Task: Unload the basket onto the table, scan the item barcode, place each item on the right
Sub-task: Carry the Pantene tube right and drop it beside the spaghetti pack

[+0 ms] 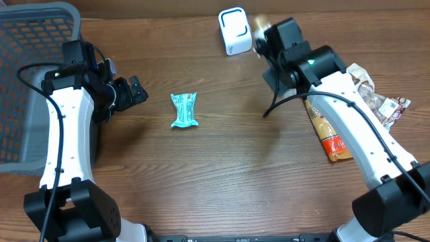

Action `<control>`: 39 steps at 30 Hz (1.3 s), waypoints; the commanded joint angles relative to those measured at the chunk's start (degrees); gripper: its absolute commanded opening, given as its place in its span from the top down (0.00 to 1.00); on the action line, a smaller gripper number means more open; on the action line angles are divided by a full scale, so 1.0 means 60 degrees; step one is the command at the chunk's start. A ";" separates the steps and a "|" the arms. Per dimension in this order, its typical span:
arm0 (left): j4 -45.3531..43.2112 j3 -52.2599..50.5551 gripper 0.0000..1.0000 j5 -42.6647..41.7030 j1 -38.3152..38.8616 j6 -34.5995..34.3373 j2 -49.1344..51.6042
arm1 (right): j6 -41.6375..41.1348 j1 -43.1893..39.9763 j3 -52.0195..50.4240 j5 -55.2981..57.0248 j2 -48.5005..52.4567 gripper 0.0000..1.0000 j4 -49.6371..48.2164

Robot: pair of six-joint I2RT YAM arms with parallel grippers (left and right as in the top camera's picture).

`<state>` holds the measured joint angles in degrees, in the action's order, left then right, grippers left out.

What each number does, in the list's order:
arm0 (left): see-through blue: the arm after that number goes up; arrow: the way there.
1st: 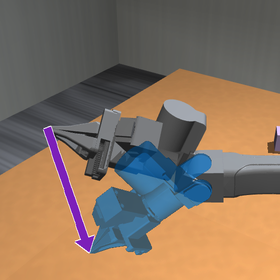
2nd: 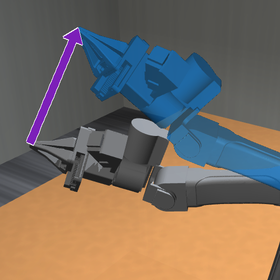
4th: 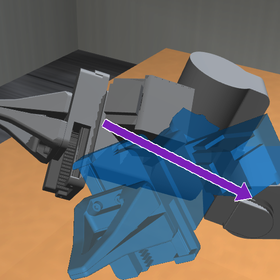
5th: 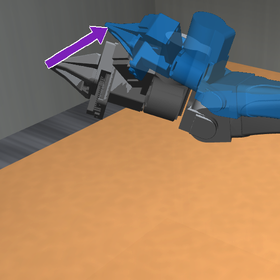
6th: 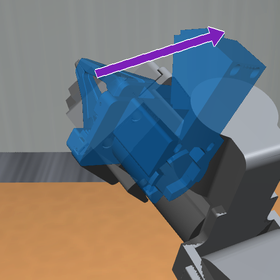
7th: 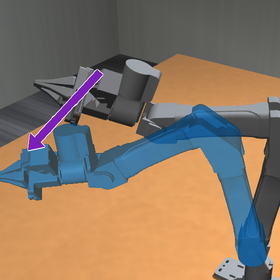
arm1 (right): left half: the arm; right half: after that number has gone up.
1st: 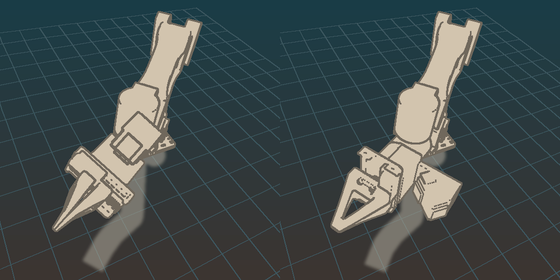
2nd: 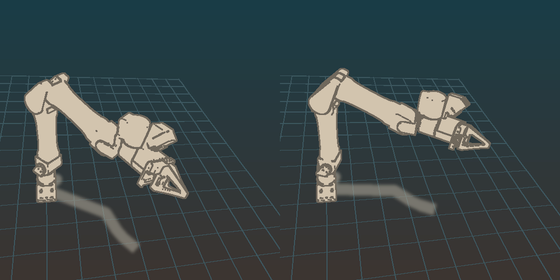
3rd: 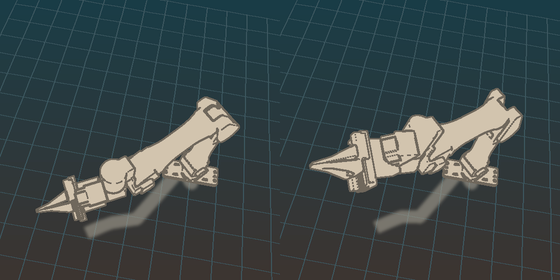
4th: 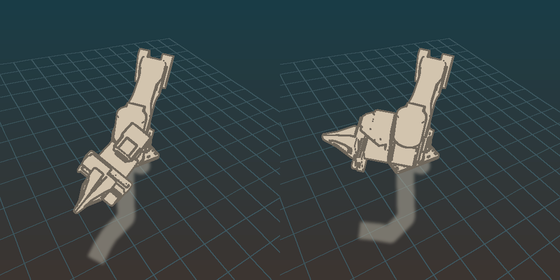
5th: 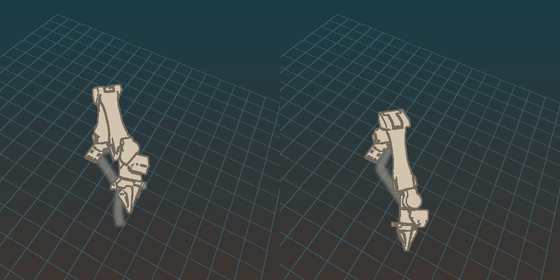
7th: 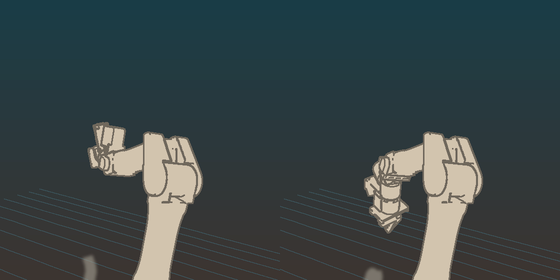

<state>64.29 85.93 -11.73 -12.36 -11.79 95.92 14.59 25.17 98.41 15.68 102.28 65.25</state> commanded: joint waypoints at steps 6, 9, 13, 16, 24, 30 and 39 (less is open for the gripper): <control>-0.0007 0.0142 0.00 0.0025 0.0062 0.0182 0.0051 | -0.2044 -0.0047 -0.2339 0.0131 0.0765 0.96 0.0521; -0.0007 0.0142 0.00 0.0022 0.0062 0.0182 0.0051 | -0.2040 -0.0222 -0.3271 0.0135 0.0765 0.96 0.0000; -0.0007 0.0142 0.00 0.0025 0.0062 0.0178 0.0051 | -0.2018 -0.0776 -0.4401 0.0430 0.0765 0.96 -0.0980; -0.0007 0.0142 0.00 0.0022 0.0062 0.0178 0.0051 | -0.1865 -0.1424 -0.5031 0.0532 0.0765 0.96 -0.1643; -0.0007 0.0146 0.00 0.0025 0.0062 0.0178 0.0051 | -0.1938 -0.3621 -0.5446 0.0408 0.0765 0.59 -0.2339; -0.0007 0.0142 0.00 0.0025 0.0062 0.0178 0.0051 | -0.2044 -0.4251 -0.4473 -0.1486 0.0761 0.00 -0.1869; -0.0007 0.0146 0.00 0.0025 0.0062 0.0178 0.0051 | -0.3486 -0.3850 -0.0652 -0.5486 0.0761 0.00 0.0011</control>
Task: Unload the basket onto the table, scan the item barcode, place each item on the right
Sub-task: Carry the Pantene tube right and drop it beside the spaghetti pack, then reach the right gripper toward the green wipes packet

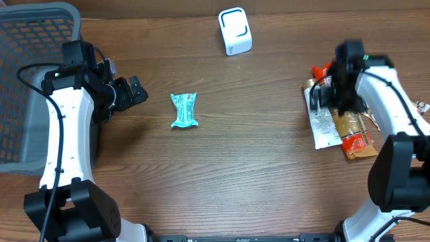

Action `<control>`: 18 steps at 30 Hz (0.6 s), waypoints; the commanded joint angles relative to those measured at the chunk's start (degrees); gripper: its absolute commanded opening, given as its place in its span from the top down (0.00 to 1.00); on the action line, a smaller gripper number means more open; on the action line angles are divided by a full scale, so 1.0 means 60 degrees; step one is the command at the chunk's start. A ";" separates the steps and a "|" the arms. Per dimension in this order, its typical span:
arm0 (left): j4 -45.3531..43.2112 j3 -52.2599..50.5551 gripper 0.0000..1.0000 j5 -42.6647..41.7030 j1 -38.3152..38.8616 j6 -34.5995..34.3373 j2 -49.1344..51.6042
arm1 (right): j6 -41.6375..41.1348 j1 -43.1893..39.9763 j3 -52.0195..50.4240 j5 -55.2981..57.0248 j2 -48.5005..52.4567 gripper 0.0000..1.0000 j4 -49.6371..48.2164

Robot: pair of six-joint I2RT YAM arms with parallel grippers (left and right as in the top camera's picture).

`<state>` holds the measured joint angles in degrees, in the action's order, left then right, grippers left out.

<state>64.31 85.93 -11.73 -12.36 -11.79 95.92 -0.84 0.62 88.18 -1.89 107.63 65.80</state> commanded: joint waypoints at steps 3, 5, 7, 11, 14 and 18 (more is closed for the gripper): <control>-0.0011 0.0146 0.00 0.0025 0.0062 0.0178 0.0051 | -0.0994 0.0452 0.1188 -0.5417 -0.0131 0.00 -0.1126; -0.0011 0.0142 0.00 0.0025 0.0062 0.0178 0.0051 | -0.1016 0.0849 0.0769 -0.7067 -0.0109 0.00 -0.2324; -0.0011 0.0146 0.00 0.0022 0.0062 0.0178 0.0051 | -0.1443 0.1293 0.0423 -0.7078 -0.0073 0.00 -0.3089; -0.0011 0.0146 0.00 0.0025 0.0062 0.0178 0.0051 | -0.2827 0.2452 -0.0324 -0.6346 0.0171 0.04 -0.4189; -0.0011 0.0142 0.00 0.0025 0.0062 0.0178 0.0051 | -0.3297 0.3337 -0.0750 -0.6073 0.0532 0.14 -0.4878; -0.0011 0.0146 0.00 0.0022 0.0062 0.0178 0.0051 | -0.3883 0.4532 -0.1064 -0.5832 0.1133 0.18 -0.6087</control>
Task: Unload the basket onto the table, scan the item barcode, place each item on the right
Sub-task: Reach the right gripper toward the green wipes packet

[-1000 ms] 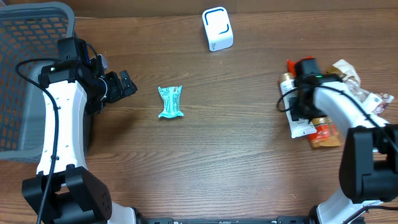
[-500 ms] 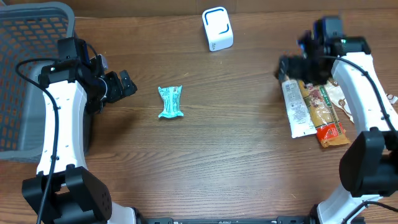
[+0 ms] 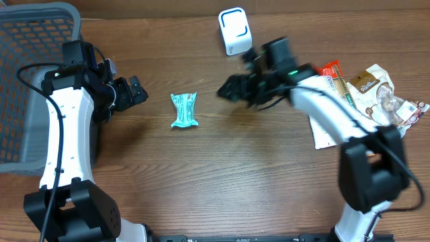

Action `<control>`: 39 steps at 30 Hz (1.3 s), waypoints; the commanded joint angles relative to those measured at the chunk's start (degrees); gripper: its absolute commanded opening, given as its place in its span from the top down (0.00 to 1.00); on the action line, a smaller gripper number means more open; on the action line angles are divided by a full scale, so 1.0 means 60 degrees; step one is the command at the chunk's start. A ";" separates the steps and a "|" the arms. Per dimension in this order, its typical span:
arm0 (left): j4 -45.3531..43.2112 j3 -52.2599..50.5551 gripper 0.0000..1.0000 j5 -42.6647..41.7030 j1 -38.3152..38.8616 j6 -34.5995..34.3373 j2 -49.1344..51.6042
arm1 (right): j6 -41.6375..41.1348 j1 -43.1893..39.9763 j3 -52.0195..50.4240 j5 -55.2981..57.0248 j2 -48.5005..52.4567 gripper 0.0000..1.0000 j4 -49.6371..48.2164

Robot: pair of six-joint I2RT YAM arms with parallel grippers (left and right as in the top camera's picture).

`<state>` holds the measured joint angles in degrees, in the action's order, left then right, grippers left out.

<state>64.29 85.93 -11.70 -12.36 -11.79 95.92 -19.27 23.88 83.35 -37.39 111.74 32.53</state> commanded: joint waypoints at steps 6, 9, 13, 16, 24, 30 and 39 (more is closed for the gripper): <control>-0.0007 0.0142 0.00 0.0022 0.0062 0.0182 0.0051 | -0.0820 0.2237 -0.0262 0.1636 0.1195 0.21 -0.2667; -0.0007 0.0146 0.00 0.0022 0.0062 0.0178 0.0051 | -0.0750 0.2612 -0.0262 0.2892 0.1242 0.27 -0.3228; -0.0007 0.0146 0.00 0.0022 0.0062 0.0182 0.0051 | -0.0754 0.2867 -0.0262 0.4164 0.1279 0.69 -0.4120; -0.0007 0.0142 0.00 0.0022 0.0062 0.0178 0.0051 | -0.0627 0.2896 -0.0262 0.4845 0.1384 0.83 -0.4586; -0.0007 0.0146 0.00 0.0022 0.0062 0.0178 0.0051 | 0.0291 0.2947 -0.0200 0.4896 0.2084 0.89 -0.5650; -0.0007 0.0142 0.00 0.0022 0.0062 0.0178 0.0051 | 0.0240 0.2951 -0.0036 0.4932 0.2659 0.89 -0.5701; -0.0007 0.0146 0.00 0.0022 0.0062 0.0178 0.0051 | 0.0098 0.2958 0.0000 0.4976 0.3257 0.87 -0.5621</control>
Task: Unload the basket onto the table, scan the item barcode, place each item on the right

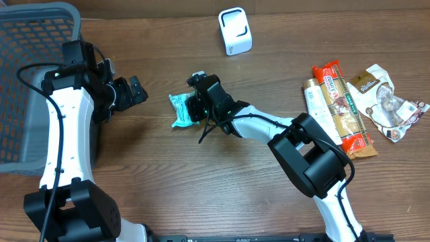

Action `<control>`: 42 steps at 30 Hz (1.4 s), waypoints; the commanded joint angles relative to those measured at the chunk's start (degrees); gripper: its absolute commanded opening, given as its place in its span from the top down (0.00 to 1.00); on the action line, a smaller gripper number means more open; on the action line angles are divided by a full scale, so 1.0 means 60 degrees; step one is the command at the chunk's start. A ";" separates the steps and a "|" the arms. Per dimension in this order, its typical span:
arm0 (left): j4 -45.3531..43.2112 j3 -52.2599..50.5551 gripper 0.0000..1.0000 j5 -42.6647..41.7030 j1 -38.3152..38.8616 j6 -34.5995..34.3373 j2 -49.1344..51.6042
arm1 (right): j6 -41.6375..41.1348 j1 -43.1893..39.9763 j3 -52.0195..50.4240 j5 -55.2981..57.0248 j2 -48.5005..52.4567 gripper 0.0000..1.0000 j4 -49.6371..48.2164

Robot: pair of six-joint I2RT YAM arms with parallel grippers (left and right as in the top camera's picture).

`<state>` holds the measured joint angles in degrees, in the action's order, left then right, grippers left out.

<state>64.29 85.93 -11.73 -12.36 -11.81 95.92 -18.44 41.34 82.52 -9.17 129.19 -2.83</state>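
A teal snack packet (pixel 177 113) lies on the brown table left of the middle. My right gripper (pixel 193 106) has reached far left and sits over the packet's right side, covering part of it. Its fingers are hidden under the wrist, so their state does not show. The white scanner box with a blue outline (pixel 234 31) stands at the back centre. My left gripper (pixel 138 91) hovers to the left of the packet, open and holding nothing.
A grey mesh basket (pixel 27 40) fills the far left. Several snack packets lie at the right: a long orange-red one (pixel 342 107), a white one (pixel 314 97) and a crinkled bag (pixel 379 94). The right arm (pixel 269 128) stretches across the table's middle.
My right gripper was in mid-table between the scanner and the teal packet; now it is further left, on the packet's right side. The left arm and the packet have stayed put.
My right gripper first was at the back beside the scanner. Then it was over the snack pile at the right. Then it was left of the scanner in mid-table, and now it rests at the teal packet. The left arm held still throughout.
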 commanded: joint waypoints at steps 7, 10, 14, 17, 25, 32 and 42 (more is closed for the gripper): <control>-0.0007 0.0142 0.00 0.0025 0.0062 0.0186 0.0051 | 0.0313 0.0025 0.0138 0.1202 0.0350 0.52 0.1111; -0.0007 0.0146 0.00 0.0025 0.0062 0.0186 0.0051 | 0.0849 0.0029 0.0153 0.1213 0.0350 0.50 0.1257; -0.0007 0.0146 0.00 0.0025 0.0062 0.0186 0.0051 | 0.1384 0.0025 0.0546 0.1767 0.0331 0.47 0.1898; -0.0007 0.0146 0.00 0.0025 0.0062 0.0182 0.0051 | 0.2055 0.0018 0.1341 0.2106 0.0270 0.41 0.3009; -0.0007 0.0142 0.00 0.0025 0.0062 0.0182 0.0051 | 0.2787 0.0033 0.3734 0.1381 0.0077 0.14 0.6331; -0.0007 0.0142 0.00 0.0025 0.0062 0.0182 0.0051 | 0.0707 0.0164 0.3628 -0.2055 0.0302 0.56 0.5985; -0.0007 0.0142 0.00 0.0025 0.0062 0.0186 0.0051 | -0.0470 0.0408 0.3293 -0.1985 0.0688 0.66 0.6772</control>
<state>64.29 85.93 -11.73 -12.36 -11.79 95.92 -18.61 43.88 102.85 -20.16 132.64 35.31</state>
